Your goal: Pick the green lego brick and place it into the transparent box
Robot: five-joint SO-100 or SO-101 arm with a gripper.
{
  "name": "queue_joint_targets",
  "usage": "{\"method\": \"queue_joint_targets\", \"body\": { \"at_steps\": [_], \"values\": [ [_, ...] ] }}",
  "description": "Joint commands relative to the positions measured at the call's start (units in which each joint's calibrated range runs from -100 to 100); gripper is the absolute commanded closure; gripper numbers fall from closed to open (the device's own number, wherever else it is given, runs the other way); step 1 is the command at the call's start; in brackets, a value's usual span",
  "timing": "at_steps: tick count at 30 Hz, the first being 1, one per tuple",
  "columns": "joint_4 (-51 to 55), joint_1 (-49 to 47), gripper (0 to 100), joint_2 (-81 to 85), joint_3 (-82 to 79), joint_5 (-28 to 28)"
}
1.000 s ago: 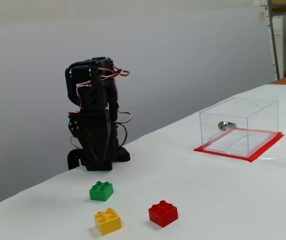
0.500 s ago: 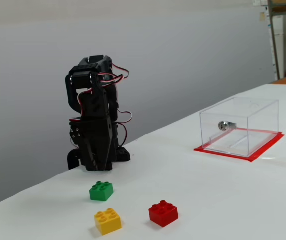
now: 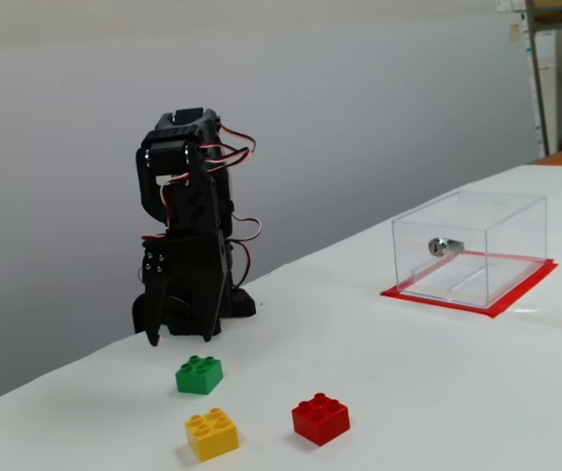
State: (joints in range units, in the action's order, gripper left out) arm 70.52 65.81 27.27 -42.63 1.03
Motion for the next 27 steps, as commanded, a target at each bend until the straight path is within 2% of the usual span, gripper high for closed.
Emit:
{"method": "queue_joint_targets", "body": {
  "at_steps": [1,11,27],
  "values": [
    [-0.8,-1.6,75,0.0,1.3,0.1],
    [-7.2,-3.1,75,-0.1,-3.8,0.4],
    [-7.2,-3.8,75,-3.7,-6.1,3.8]
  ]
}}
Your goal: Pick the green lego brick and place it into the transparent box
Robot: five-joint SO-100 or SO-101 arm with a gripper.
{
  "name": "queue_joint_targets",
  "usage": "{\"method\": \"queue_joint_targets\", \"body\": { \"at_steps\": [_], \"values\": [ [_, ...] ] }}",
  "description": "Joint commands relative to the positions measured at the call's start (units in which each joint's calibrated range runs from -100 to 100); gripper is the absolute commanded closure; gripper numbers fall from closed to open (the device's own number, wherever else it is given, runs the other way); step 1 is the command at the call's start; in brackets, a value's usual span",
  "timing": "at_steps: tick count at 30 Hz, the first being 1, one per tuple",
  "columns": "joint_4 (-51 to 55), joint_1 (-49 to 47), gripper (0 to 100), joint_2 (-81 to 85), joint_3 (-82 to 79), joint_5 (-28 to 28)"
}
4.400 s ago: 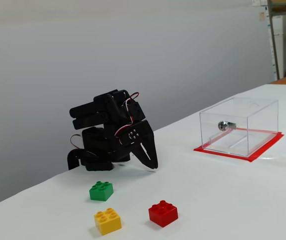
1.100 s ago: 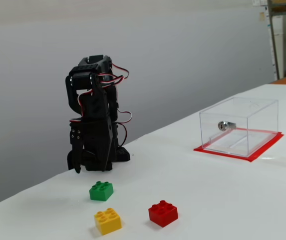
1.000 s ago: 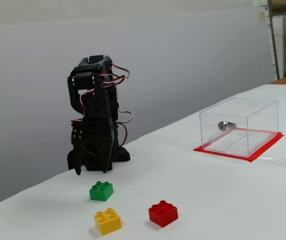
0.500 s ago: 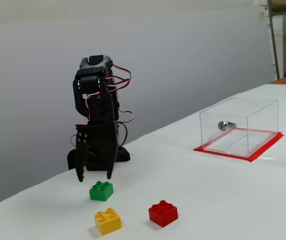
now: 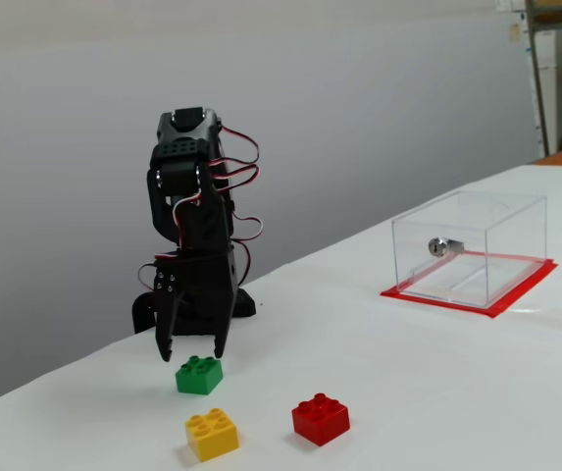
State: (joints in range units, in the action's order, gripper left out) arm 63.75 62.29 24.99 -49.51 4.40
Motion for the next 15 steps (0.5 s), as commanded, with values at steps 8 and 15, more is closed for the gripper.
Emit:
{"method": "queue_joint_targets", "body": {
  "at_steps": [8,15],
  "values": [
    [-7.5,0.3,75,-7.6,0.9,0.6],
    [-8.6,0.3,76,-8.7,0.8,0.6]
  ]
}}
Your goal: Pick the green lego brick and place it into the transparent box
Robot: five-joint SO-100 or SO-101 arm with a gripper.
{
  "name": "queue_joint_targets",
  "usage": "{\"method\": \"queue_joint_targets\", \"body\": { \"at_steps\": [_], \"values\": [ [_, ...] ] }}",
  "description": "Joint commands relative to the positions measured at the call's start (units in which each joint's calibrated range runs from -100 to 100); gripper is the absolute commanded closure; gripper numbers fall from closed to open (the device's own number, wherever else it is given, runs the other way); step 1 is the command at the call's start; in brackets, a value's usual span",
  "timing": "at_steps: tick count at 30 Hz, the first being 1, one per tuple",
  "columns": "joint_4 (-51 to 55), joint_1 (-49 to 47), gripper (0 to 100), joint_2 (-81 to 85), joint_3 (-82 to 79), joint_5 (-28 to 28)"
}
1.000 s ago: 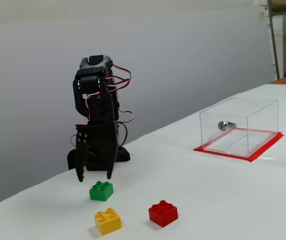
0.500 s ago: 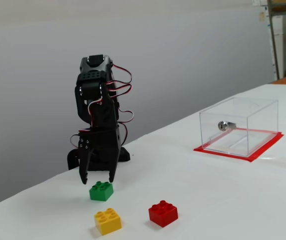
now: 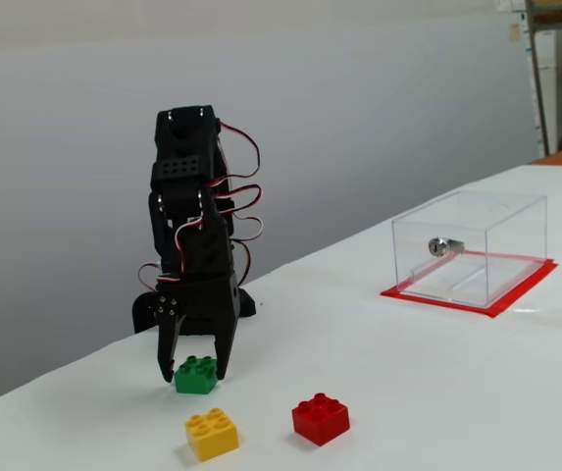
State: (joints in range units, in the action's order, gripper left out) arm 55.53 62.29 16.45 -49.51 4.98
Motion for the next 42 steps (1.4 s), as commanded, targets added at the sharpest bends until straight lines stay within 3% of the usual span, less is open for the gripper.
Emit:
{"method": "queue_joint_targets", "body": {
  "at_steps": [1,5,14,19,27,42],
  "values": [
    [-0.3,0.3,76,-0.1,0.7,0.0],
    [-0.3,0.2,77,-0.1,0.5,0.0],
    [0.4,0.3,97,0.7,0.0,0.0],
    [0.0,0.7,97,4.2,1.1,-0.5],
    [-0.2,0.2,97,23.7,1.9,-3.5],
    [-0.3,-10.3,97,43.9,7.6,-5.1]
  ]
}}
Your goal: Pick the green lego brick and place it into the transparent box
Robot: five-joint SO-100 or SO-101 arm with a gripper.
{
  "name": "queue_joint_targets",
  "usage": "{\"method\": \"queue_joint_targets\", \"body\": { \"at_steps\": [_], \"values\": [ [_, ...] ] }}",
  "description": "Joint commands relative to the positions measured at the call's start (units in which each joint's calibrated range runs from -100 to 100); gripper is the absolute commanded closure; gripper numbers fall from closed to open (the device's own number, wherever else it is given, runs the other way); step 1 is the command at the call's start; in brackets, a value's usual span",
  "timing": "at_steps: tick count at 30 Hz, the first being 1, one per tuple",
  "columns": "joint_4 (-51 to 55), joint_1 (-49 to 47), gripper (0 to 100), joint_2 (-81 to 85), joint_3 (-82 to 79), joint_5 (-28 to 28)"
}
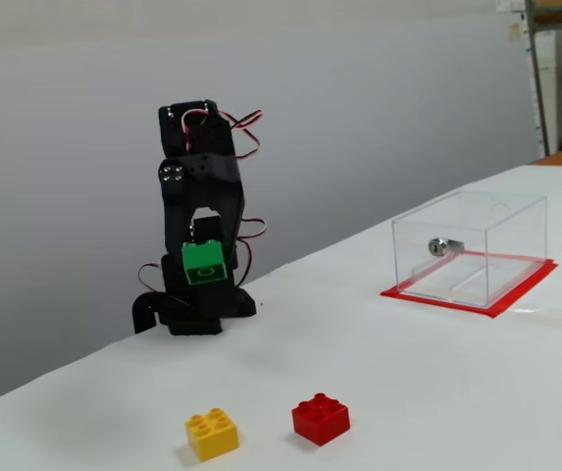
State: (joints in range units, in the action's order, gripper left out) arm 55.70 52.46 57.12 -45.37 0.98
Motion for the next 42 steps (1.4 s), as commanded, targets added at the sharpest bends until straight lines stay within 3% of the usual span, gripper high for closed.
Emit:
{"method": "queue_joint_targets", "body": {
  "at_steps": [1,13,28,36,42],
  "values": [
    [-0.4,-1.2,97,4.6,3.4,-2.0],
    [0.4,-15.6,97,21.2,2.3,-3.5],
    [7.3,-55.4,97,35.9,3.9,-3.6],
    [18.9,-75.0,97,32.8,11.6,-3.3],
    [18.5,-86.9,97,31.0,12.8,-3.5]
  ]
}}
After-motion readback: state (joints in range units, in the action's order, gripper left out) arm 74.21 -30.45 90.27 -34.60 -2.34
